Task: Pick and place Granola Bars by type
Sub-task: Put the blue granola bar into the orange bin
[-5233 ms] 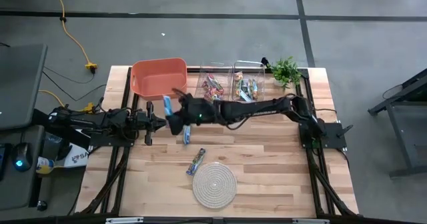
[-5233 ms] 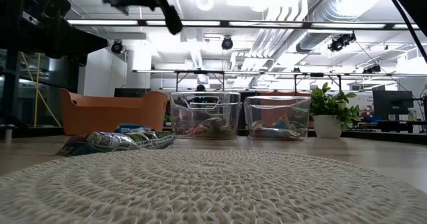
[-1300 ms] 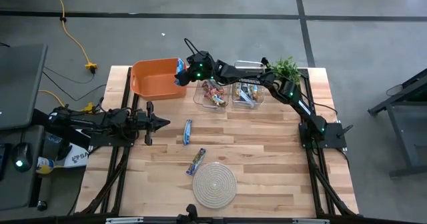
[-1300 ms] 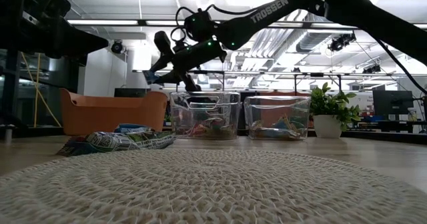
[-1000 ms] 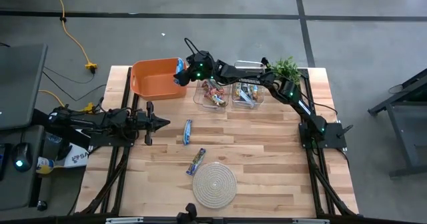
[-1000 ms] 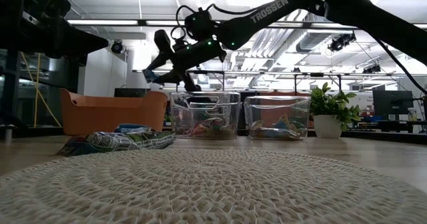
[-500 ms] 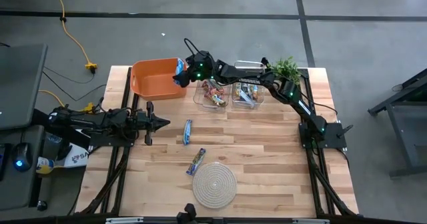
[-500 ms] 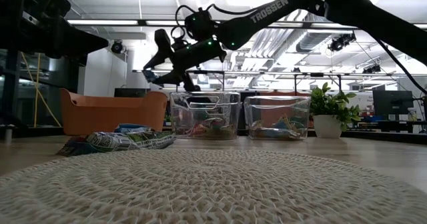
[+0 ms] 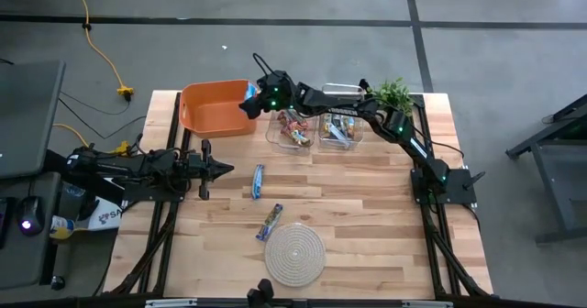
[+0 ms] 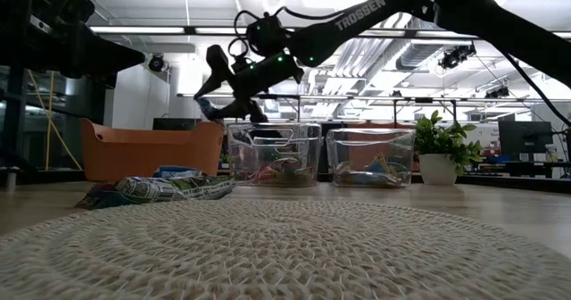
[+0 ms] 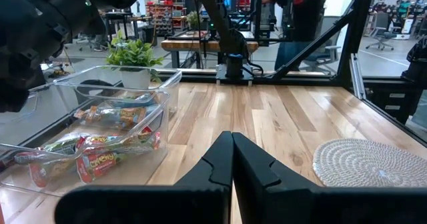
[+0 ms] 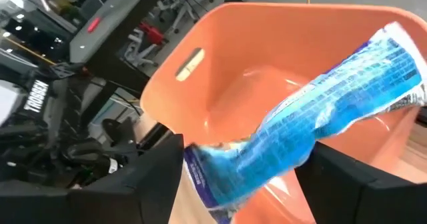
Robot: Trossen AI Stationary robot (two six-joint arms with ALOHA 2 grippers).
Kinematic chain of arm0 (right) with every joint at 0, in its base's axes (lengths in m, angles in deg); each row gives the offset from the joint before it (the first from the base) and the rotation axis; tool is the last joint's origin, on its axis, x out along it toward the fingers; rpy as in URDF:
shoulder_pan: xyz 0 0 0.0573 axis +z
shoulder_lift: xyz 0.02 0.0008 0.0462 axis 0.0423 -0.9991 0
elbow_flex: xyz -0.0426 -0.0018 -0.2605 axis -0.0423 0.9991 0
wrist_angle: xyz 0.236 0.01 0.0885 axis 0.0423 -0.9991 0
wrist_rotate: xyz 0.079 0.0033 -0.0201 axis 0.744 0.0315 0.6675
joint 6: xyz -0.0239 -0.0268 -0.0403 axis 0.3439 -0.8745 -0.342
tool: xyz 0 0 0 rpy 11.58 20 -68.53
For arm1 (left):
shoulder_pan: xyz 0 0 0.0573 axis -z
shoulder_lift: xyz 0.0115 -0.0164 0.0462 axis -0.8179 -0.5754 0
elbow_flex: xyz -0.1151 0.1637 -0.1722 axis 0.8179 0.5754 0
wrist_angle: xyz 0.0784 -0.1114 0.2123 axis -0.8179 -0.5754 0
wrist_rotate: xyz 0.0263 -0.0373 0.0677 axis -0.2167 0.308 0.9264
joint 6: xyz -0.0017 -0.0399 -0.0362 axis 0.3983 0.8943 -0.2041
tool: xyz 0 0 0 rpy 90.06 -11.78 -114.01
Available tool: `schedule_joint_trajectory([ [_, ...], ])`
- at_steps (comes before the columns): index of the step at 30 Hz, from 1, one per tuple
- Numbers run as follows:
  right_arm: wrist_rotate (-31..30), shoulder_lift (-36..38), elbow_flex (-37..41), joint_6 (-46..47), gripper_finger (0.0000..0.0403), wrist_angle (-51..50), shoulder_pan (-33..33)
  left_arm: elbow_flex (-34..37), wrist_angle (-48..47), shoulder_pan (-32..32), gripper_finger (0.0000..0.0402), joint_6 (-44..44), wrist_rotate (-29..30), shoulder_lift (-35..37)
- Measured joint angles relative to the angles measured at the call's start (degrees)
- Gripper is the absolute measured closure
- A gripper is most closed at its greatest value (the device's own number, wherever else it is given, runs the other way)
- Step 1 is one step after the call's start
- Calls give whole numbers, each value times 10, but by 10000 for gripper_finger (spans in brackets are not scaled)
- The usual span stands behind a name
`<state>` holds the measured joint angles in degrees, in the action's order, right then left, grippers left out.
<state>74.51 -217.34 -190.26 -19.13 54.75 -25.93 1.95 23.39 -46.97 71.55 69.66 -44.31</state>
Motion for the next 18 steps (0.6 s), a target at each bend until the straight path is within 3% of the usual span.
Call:
schedule_joint_trajectory([
  [14,22,0,0,4,143,-17,0,0,0,0,401,0,0,0],
  [18,35,0,-1,3,143,40,-1,0,0,0,401,0,0,0],
])
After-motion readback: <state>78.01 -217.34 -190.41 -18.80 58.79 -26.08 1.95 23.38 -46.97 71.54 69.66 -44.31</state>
